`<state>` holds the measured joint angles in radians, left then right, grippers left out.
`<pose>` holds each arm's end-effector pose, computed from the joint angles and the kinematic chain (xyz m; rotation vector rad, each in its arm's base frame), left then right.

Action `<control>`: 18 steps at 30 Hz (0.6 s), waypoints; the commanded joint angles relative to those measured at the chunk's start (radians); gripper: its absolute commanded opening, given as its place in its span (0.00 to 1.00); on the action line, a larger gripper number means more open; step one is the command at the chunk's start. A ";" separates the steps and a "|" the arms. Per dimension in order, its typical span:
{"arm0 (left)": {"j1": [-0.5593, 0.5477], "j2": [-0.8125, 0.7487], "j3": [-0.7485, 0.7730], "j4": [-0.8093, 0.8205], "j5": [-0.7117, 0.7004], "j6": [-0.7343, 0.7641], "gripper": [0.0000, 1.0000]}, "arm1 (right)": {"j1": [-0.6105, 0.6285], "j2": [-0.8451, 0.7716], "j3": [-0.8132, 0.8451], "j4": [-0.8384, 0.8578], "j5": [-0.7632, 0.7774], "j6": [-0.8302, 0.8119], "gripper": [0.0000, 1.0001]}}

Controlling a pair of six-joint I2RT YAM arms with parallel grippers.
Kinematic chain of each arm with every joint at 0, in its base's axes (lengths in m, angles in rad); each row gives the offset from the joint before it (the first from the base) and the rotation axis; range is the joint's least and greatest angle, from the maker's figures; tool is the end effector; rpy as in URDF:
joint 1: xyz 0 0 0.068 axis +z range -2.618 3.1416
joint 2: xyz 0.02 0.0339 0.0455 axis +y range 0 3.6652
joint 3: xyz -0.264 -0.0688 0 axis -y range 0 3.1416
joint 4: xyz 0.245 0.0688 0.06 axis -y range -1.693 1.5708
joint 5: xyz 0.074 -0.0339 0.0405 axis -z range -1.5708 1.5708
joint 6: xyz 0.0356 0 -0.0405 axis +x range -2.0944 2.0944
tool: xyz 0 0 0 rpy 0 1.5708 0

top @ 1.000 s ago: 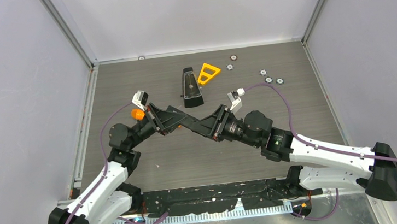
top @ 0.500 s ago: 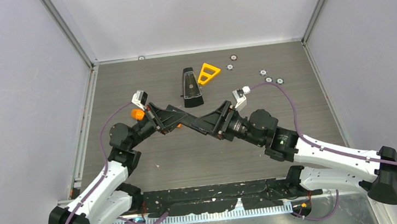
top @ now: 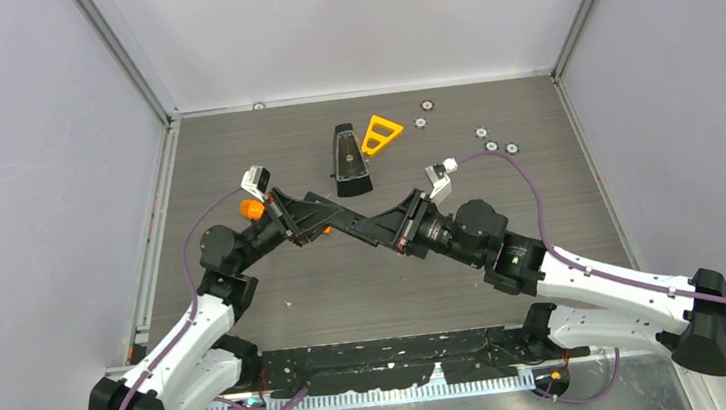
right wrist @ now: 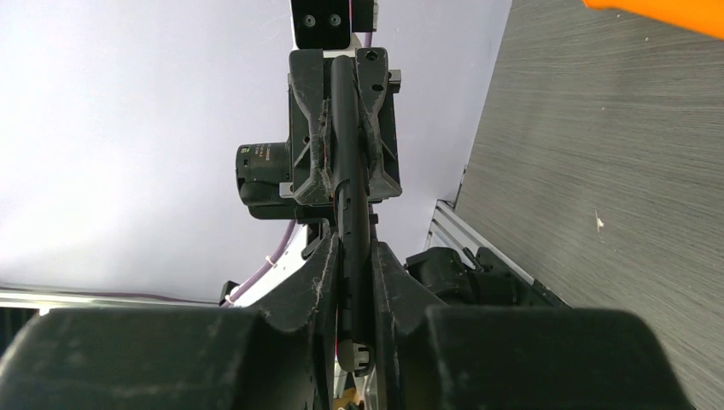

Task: Load the batteries into the remote control
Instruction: Load the battery into the remote control, then pick up the battery from the center of the board.

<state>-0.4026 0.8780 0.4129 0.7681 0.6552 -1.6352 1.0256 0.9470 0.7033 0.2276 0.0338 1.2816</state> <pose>0.1708 -0.0963 0.2909 -0.3085 1.6646 -2.0538 0.1191 0.1940 0.3251 0.2733 1.8768 1.6930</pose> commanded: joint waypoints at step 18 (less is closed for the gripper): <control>0.054 -0.063 -0.013 -0.221 0.017 0.259 0.00 | -0.261 -0.278 0.018 -0.782 0.275 -0.167 0.76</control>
<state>-0.3725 0.8593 0.3920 0.6907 0.6571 -1.5246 0.9104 0.7002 0.6758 -0.2104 0.2035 1.2282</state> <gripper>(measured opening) 0.205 0.789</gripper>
